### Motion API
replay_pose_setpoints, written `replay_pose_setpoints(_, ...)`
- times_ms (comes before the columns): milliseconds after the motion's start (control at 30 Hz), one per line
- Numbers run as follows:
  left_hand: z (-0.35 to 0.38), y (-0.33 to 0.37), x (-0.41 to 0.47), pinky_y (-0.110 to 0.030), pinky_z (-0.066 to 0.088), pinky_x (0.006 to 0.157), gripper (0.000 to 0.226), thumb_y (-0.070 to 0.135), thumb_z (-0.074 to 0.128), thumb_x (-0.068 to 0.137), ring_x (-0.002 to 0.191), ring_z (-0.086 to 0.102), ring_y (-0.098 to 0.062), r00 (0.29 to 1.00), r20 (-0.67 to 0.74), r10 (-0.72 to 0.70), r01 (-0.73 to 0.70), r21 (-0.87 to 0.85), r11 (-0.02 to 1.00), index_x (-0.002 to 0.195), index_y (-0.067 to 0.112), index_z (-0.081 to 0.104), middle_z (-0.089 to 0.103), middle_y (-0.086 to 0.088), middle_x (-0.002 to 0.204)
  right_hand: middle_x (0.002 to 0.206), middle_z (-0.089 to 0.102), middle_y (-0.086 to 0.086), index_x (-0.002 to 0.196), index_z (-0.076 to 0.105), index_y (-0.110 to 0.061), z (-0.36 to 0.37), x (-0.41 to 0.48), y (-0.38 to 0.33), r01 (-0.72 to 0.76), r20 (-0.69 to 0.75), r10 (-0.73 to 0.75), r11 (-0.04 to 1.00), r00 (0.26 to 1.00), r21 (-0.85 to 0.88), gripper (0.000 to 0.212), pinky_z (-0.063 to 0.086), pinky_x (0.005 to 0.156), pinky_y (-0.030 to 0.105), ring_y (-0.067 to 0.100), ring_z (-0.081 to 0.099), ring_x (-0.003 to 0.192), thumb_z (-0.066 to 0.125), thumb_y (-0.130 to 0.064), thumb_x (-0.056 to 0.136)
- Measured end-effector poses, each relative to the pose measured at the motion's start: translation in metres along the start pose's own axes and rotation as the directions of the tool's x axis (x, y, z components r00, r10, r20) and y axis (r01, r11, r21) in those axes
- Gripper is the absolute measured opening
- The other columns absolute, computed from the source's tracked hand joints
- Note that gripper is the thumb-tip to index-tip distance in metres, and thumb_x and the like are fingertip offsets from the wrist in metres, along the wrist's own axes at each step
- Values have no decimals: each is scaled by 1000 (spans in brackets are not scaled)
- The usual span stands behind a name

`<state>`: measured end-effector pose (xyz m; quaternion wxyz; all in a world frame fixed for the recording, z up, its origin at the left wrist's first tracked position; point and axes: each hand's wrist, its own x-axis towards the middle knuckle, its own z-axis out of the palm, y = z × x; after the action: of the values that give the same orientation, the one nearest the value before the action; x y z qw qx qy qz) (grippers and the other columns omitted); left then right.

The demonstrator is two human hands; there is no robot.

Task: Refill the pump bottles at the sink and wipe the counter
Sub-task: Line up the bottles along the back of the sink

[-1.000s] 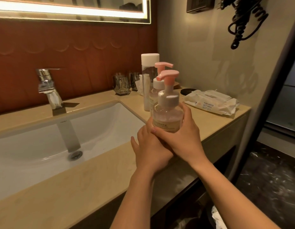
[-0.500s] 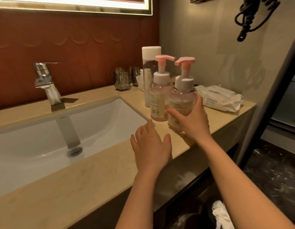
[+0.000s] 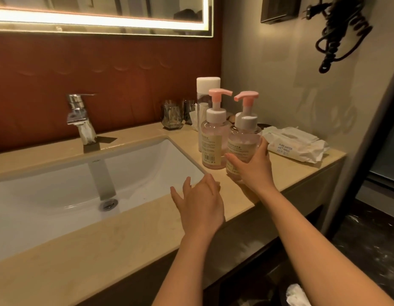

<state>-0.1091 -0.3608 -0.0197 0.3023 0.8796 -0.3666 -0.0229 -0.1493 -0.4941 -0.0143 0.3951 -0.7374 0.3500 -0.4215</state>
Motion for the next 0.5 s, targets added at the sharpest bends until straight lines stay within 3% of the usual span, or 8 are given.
replay_pose_setpoints(167,-9,0,-1,-48,-2,115,35,10,36,97,139,26,-20,1000,3,-3,3,28,1000,123,16,59,50,3,138,155,18,7,149,5,-28,-5,-10,-4,-7,-22,6,1000,1000,-4,103,27,110,56,27,21,141,75,-38,75)
replay_pose_setpoints(267,-7,-1,1,-47,9,116,35,7,36,96,128,42,-19,999,-38,-23,19,-114,993,117,13,63,57,0,131,157,11,6,150,5,-28,-10,-26,-13,-35,-109,38,999,993,26,100,20,112,51,27,14,143,74,-34,77)
replay_pose_setpoints(367,-8,-8,-1,-44,31,110,35,4,36,96,116,55,-22,995,-79,-64,35,-326,945,116,6,64,63,-9,121,154,16,7,148,17,-25,-12,-44,-28,25,-199,-1,993,980,119,88,25,109,46,26,17,140,73,-23,79)
replay_pose_setpoints(500,-21,-20,-8,-42,35,106,33,13,36,98,116,53,-23,994,-84,-69,55,-152,987,121,12,61,61,-5,125,149,22,5,141,29,-24,-5,-59,-47,110,-147,-88,982,985,151,68,31,103,38,24,25,134,67,-22,85)
